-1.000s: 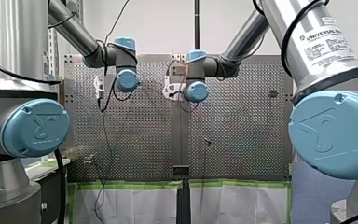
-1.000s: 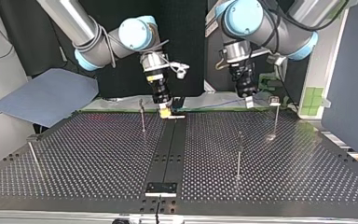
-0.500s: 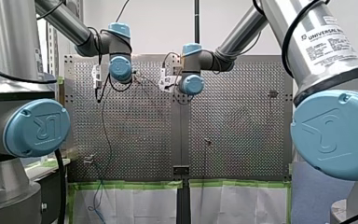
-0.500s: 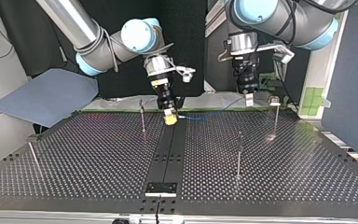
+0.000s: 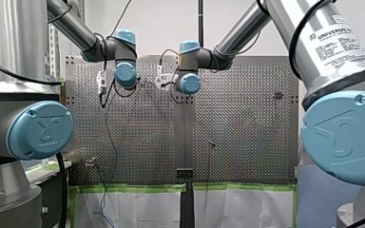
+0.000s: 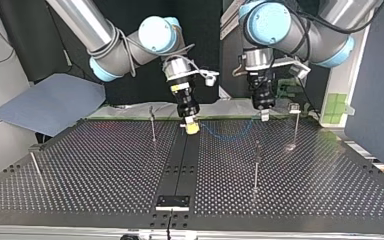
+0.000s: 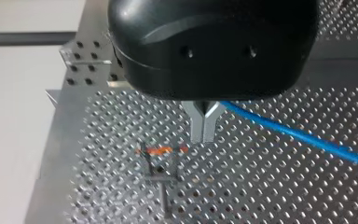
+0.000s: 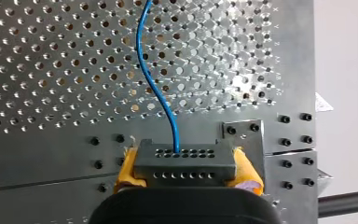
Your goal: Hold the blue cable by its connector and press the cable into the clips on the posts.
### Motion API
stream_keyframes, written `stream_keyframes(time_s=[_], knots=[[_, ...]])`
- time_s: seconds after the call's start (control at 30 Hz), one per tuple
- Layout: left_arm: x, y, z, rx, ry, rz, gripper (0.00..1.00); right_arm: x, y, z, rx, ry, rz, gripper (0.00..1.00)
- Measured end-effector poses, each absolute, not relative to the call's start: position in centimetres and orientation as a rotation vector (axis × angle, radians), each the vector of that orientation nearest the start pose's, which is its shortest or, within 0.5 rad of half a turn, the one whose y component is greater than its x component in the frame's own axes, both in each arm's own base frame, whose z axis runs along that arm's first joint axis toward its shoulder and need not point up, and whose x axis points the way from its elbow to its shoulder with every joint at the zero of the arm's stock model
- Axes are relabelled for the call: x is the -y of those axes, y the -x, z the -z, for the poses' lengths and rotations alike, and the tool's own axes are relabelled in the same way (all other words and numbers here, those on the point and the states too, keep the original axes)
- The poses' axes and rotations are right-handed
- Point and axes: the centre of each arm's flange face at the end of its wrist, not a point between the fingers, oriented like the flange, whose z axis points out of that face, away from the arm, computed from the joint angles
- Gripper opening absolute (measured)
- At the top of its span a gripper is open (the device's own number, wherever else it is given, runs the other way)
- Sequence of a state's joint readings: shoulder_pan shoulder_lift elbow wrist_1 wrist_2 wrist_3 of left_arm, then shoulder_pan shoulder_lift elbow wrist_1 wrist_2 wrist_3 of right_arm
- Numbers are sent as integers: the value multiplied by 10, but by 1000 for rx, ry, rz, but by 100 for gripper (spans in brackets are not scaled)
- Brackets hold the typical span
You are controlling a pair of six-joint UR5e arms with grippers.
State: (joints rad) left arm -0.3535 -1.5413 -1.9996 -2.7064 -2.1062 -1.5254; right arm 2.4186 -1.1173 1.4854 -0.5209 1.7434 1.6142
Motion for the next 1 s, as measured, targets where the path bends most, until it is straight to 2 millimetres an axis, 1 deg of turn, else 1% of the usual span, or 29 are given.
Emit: stream_keyframes(time_s=[0.1,0.2,0.3,0.43,0.67,0.77,1.0], knots=[[227,-391,-338,-1532,132,-170,0,356,-577,-313,812,-1540,-1830,0],[224,-397,-342,-1522,143,-172,0,360,-576,-307,827,-1545,-1826,0],[222,-402,-346,-1516,145,-170,0,365,-575,-306,840,-1542,-1829,0],[221,-407,-347,-1516,134,-159,0,370,-576,-311,844,-1539,-1834,0],[223,-420,-339,-1542,102,-135,0,379,-579,-326,845,-1524,-1842,0],[223,-425,-340,-1539,103,-123,0,382,-580,-330,846,-1517,-1847,0],[219,-434,-348,-1521,113,-97,0,389,-581,-326,862,-1522,-1860,0]])
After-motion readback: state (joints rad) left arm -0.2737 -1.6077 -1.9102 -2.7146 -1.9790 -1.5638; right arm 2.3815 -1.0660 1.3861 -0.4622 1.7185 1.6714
